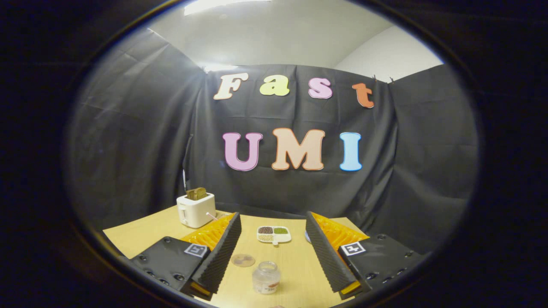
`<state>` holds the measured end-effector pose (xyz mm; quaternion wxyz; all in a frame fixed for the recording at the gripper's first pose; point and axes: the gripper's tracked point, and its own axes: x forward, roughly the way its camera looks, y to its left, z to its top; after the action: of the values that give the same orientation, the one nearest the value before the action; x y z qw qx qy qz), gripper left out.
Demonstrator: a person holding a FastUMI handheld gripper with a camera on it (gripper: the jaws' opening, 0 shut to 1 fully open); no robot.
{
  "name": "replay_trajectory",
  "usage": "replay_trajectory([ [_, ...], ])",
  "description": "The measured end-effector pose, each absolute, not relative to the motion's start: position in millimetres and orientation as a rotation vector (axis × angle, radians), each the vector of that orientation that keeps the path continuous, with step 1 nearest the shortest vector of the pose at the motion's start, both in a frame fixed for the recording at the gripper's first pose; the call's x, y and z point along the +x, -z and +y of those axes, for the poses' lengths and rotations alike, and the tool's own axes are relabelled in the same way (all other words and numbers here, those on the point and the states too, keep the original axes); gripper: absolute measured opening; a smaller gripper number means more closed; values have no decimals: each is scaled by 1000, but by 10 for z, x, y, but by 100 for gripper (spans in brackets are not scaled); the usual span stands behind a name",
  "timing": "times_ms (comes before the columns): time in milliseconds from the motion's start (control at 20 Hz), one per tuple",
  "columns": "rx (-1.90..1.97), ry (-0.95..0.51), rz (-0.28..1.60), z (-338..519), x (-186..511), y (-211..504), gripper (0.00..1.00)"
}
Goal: Take the bottle from table, then pour the juice into the cup, finally place the bottle on the coaster
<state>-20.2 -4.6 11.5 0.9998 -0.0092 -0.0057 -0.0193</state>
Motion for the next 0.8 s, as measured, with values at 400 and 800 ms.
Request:
replay_trajectory([
  [400, -27, 44, -9, -16, -290, -51, 96],
  [800, -55, 51, 14, 76, -428, 256, 97],
])
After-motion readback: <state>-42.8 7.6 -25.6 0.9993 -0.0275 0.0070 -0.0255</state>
